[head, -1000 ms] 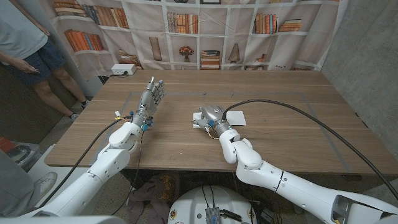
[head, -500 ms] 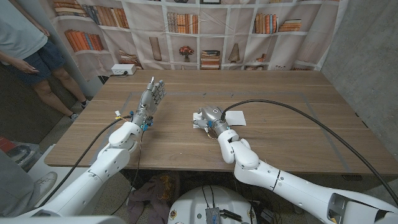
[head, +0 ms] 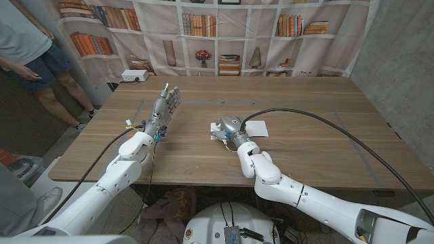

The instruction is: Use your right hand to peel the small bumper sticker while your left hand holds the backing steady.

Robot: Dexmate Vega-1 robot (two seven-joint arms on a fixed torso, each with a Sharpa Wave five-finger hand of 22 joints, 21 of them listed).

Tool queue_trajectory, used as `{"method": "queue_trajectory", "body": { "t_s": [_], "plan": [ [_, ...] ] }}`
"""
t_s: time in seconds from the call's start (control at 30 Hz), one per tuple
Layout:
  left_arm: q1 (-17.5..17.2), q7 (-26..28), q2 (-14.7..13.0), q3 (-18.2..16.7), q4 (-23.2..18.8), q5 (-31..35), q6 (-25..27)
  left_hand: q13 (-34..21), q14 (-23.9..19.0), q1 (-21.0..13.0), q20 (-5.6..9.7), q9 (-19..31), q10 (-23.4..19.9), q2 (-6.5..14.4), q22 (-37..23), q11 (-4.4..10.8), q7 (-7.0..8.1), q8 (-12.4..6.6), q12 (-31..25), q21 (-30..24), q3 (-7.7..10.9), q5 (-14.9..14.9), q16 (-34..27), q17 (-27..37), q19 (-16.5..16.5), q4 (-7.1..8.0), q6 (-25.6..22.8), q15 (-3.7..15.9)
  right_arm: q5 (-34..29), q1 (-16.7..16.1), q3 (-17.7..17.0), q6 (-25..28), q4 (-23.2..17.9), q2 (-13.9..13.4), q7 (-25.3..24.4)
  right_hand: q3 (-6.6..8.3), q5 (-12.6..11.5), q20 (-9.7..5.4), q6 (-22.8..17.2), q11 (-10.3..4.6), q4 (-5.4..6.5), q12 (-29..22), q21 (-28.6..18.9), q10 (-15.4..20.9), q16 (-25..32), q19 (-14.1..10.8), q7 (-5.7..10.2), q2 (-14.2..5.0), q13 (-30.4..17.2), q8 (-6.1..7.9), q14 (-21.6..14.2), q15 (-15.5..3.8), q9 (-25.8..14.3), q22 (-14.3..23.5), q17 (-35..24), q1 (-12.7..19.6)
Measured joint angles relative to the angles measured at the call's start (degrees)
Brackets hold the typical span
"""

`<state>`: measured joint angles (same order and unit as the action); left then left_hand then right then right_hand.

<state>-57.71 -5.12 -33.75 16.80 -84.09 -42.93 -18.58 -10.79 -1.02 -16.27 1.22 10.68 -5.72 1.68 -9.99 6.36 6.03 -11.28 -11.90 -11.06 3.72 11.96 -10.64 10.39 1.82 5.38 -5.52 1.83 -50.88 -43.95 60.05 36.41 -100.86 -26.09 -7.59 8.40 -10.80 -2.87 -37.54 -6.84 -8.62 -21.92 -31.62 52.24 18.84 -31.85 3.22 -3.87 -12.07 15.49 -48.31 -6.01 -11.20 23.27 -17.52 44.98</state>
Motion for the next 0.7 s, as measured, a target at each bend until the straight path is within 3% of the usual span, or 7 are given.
{"method": "queue_trajectory", "body": {
  "t_s": [0.37,0.7],
  "plan": [
    [-0.2,0.1,0.0,-0.1,0.1,-0.2,0.1,0.0,0.0,0.0,0.0,0.0,0.0,0.0,0.0,-0.01,0.0,0.0,0.0,0.0,-0.24,0.0,0.0,0.0,0.0,0.24,0.0,0.0,-0.4,0.5,0.6,0.3,0.7,0.0,0.6,0.24,0.0,0.1,0.0,-0.44,-0.24,0.0,-0.9,-0.4,0.0,0.7,0.6,-0.32,-0.5,0.0,0.6,0.17,-0.1,0.8,-1.0,1.4],
    [0.2,-0.2,0.1,-0.1,0.5,-0.2,0.1,0.0,0.0,0.0,0.0,0.0,0.0,0.0,0.0,-0.01,0.0,0.0,0.0,0.0,-0.39,0.0,0.0,0.0,0.0,0.08,0.0,0.0,-0.4,0.7,0.8,0.4,1.1,0.0,0.8,1.2,0.2,-0.18,0.6,-1.38,-1.2,-0.3,-2.8,0.5,1.5,1.6,1.21,-1.35,-1.3,-0.24,0.6,0.19,-0.6,2.5,-2.9,5.4]
  ]
}}
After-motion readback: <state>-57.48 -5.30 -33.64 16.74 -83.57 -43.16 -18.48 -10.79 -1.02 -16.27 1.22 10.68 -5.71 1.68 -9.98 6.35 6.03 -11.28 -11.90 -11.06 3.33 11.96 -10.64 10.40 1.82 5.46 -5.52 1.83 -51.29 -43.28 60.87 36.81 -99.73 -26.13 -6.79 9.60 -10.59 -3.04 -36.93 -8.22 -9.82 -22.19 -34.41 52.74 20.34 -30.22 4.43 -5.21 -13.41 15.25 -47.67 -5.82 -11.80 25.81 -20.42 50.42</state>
